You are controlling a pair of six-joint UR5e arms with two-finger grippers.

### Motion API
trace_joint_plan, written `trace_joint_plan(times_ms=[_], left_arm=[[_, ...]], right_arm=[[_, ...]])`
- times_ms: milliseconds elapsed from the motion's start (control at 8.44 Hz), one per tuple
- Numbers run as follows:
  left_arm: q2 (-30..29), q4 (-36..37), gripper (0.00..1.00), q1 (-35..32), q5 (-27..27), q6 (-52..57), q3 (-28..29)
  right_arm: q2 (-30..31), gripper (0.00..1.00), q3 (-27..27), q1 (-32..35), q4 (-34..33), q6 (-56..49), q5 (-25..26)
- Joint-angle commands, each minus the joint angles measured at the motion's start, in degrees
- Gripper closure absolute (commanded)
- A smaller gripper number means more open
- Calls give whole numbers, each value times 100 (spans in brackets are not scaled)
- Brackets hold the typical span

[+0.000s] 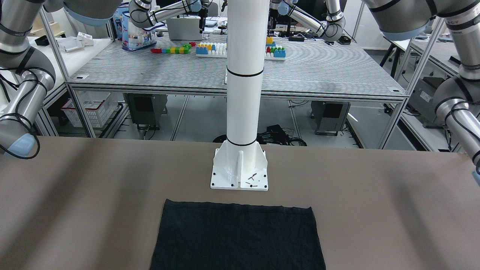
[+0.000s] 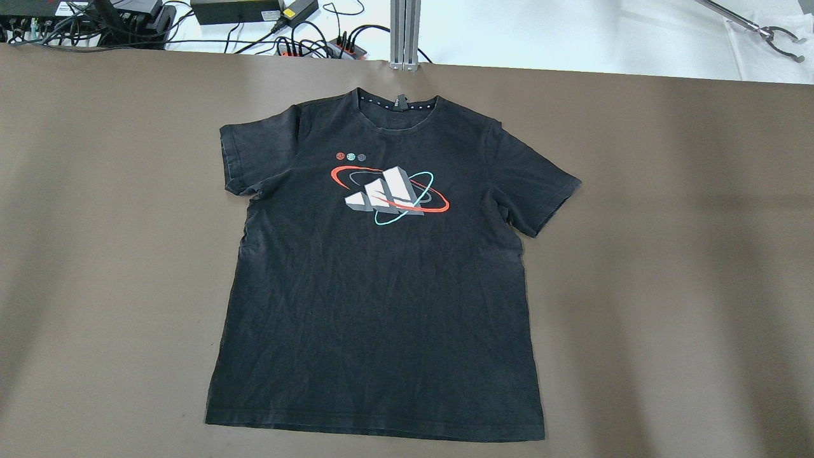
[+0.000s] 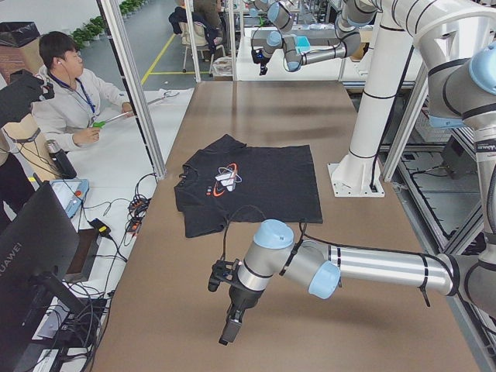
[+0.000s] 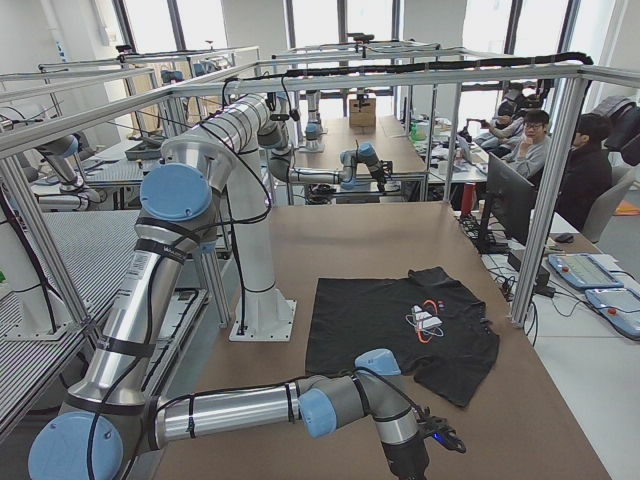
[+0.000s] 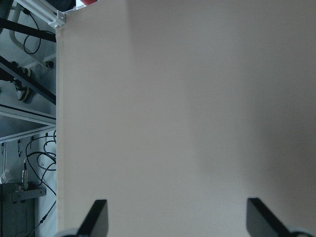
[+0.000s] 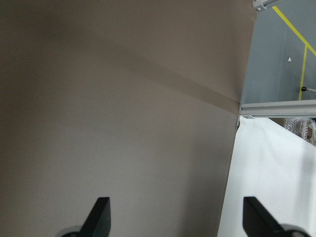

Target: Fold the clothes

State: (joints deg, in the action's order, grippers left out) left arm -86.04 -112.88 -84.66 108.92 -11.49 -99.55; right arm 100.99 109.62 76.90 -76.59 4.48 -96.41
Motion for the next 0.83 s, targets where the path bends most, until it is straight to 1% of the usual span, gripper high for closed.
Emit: trace_joint_plan(times_ms=[0, 356, 474, 711], left_arm=[[0, -41, 0, -6, 6, 15, 6], [-35, -33, 0, 11, 6, -11, 14], [-44, -41, 0, 11, 6, -11, -12], [-88, -33, 0, 11, 224, 15, -38]], right_arm=[[-18, 6, 7, 0, 4, -17, 0], [-53, 6, 42, -9, 4, -53, -27], [-96, 6, 33, -17, 4, -53, -114], [-219, 6, 95, -26, 4, -35, -184]])
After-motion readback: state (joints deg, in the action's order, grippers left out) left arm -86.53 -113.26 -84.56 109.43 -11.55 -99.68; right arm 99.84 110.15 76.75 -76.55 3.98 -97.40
